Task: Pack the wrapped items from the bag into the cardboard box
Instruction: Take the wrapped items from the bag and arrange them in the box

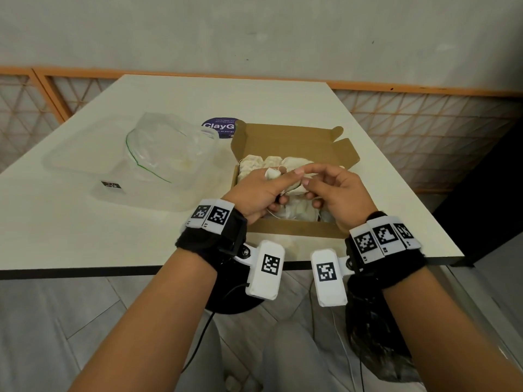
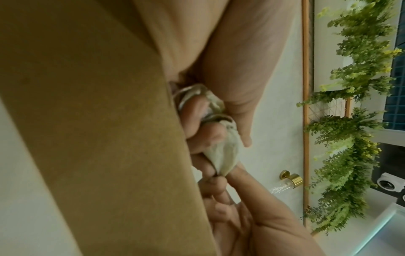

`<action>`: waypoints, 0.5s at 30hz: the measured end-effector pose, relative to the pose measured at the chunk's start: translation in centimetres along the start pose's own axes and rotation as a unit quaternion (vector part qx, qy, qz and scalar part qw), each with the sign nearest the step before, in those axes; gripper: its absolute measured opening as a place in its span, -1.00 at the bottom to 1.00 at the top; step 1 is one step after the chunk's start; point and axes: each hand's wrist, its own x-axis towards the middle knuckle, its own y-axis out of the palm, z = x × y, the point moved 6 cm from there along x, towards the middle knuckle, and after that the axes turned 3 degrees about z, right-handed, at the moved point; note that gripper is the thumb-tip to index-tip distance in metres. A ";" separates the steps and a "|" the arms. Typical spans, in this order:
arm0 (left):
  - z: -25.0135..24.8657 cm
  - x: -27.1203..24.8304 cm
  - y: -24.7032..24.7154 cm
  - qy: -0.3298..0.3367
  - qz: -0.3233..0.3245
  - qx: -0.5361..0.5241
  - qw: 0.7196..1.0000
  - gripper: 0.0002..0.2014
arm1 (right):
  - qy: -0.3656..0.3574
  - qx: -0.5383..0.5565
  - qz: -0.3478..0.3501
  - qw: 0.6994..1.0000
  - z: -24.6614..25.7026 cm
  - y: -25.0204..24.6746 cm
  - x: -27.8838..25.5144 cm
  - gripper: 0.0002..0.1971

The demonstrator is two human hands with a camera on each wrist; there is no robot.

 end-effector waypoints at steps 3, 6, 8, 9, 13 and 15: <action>0.0 0.1 0.0 0.003 0.009 0.000 1.000 -0.77 | 0.023 0.037 -0.046 0.998 -0.3 -0.4 0.1 -0.88; -0.2 0.1 0.0 0.008 0.018 -0.012 1.000 -0.87 | 0.034 0.066 -0.070 0.995 -0.4 -0.8 0.2 -0.88; -0.1 0.2 -0.1 0.007 0.008 -0.013 1.000 -0.86 | 0.034 0.050 -0.051 0.997 -0.5 -0.8 0.3 -0.84; 0.0 0.2 -0.2 0.003 -0.002 -0.011 1.000 -0.83 | 0.031 0.041 -0.036 0.998 -0.5 -0.6 0.4 -0.80; 0.0 0.2 -0.3 -0.006 -0.027 -0.039 0.999 -0.76 | 0.035 0.076 -0.042 0.996 -0.4 -0.6 0.3 -0.84; -0.2 0.2 -0.3 -0.001 -0.030 -0.047 0.998 -0.81 | 0.043 0.120 -0.068 0.990 -0.4 -0.9 0.2 -0.89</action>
